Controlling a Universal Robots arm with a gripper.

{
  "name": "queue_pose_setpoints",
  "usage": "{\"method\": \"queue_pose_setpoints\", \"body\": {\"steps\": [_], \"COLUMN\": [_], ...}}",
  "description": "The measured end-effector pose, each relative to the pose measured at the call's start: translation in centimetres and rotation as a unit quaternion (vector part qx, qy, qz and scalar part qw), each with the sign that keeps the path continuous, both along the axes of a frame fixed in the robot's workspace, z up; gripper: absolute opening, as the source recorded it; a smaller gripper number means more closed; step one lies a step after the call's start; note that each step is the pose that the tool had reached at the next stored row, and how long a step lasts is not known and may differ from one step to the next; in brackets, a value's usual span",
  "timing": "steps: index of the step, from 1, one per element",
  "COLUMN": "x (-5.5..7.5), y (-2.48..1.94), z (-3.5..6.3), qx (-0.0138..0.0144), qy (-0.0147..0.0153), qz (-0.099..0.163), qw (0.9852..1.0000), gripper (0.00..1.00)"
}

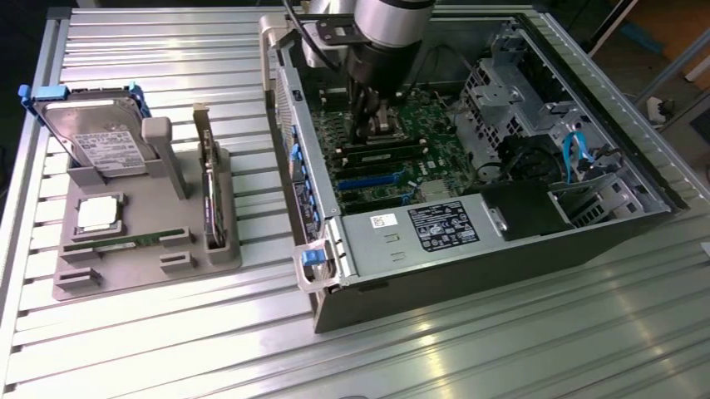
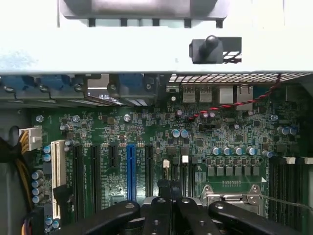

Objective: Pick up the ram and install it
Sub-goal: 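Press down the ram until it locks into place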

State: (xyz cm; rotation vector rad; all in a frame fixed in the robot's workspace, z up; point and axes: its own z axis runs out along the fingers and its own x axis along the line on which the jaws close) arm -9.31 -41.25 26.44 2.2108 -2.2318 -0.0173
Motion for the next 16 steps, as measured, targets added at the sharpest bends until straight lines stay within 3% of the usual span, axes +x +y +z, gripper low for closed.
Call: {"method": "queue_pose_setpoints", "body": {"steps": [9,16], "x": [0.1,0.1], "y": [0.0,0.02], "z": [1.63,2.97], "qx": [-0.0021,-0.0053], "qy": [0.0002,0.0002], "qz": [0.0,0.0], "qw": [1.0,1.0], "gripper": [0.11,0.11]}}
